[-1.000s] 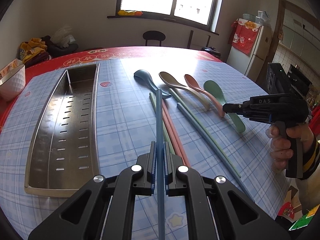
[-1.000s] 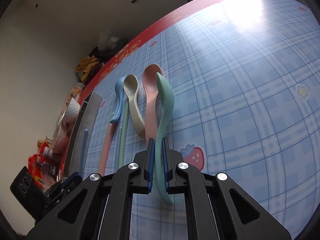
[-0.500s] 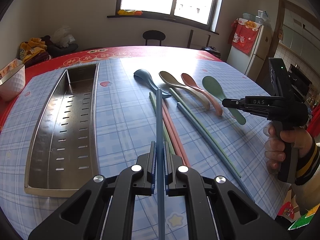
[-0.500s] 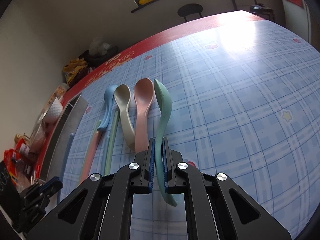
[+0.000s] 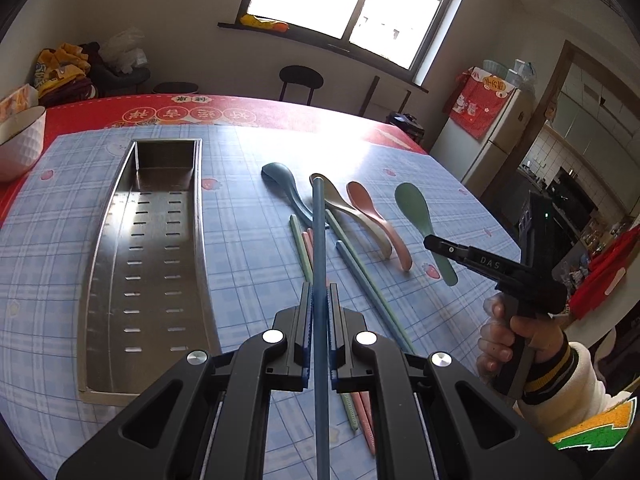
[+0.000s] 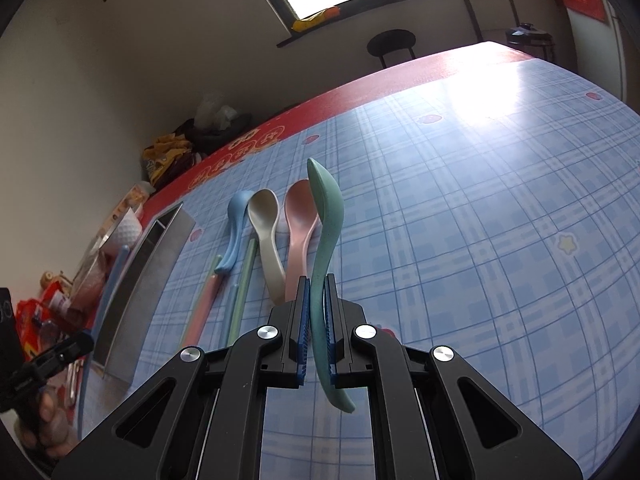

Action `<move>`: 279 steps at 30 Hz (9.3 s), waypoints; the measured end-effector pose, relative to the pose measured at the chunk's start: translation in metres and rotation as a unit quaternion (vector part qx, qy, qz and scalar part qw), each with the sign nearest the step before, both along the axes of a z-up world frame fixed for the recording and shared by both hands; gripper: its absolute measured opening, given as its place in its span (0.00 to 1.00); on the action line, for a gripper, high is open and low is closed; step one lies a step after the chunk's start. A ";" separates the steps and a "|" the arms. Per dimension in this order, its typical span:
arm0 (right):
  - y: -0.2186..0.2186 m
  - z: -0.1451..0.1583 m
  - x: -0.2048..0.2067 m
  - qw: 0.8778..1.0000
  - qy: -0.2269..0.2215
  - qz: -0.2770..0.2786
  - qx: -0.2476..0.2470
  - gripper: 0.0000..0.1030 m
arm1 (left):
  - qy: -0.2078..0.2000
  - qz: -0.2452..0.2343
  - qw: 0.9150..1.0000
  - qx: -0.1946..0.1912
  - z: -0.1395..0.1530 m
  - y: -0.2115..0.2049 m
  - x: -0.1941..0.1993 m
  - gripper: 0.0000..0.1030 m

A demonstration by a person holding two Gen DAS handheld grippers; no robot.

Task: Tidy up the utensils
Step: 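Carry the blue chopstick over the steel basket and open the left gripper, then lower the green spoon into the steel basket and open the right gripper, then grasp the green chopstick with the left gripper while the right gripper approaches the pink spoon, then close the right gripper on the pink spoon handle and lift it, then lower the green chopstick into the steel basket and open the left gripper while the right holds the pink spoon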

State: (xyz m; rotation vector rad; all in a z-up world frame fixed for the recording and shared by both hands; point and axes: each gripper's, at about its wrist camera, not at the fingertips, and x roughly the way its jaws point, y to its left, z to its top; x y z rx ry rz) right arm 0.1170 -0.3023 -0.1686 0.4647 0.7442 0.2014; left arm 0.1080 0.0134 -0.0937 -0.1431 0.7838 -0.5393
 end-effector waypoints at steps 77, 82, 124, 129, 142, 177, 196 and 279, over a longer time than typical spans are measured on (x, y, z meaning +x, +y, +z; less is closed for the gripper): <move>0.270 0.021 0.152 0.976 0.169 0.126 0.051 0.07 | -0.066 0.210 0.975 0.038 -0.021 0.144 0.063 0.94; 0.286 0.012 0.155 0.975 0.184 0.126 0.027 0.07 | -0.058 0.213 0.975 0.033 -0.023 0.148 0.065 0.94; 0.065 0.029 0.022 0.991 -0.027 0.056 -0.119 0.09 | -0.157 0.143 0.958 0.193 0.043 0.000 0.021 0.93; 0.058 0.025 0.015 0.989 -0.033 0.059 -0.132 0.09 | -0.154 0.119 0.960 0.200 0.043 -0.026 0.018 0.84; 0.042 0.014 0.005 0.990 -0.041 0.056 -0.121 0.09 | -0.018 0.015 0.988 0.154 -0.009 -0.062 0.022 0.17; 0.029 0.013 0.003 0.994 -0.045 0.063 -0.075 0.09 | 0.021 -0.006 0.977 0.211 -0.059 -0.088 0.032 0.09; 0.024 0.006 0.011 0.996 -0.020 0.066 -0.055 0.09 | -0.037 0.062 0.986 0.147 -0.047 -0.061 0.012 0.05; 0.005 -0.014 0.045 0.992 -0.019 0.032 0.117 0.07 | 0.126 0.140 0.980 0.070 -0.035 0.039 0.113 0.05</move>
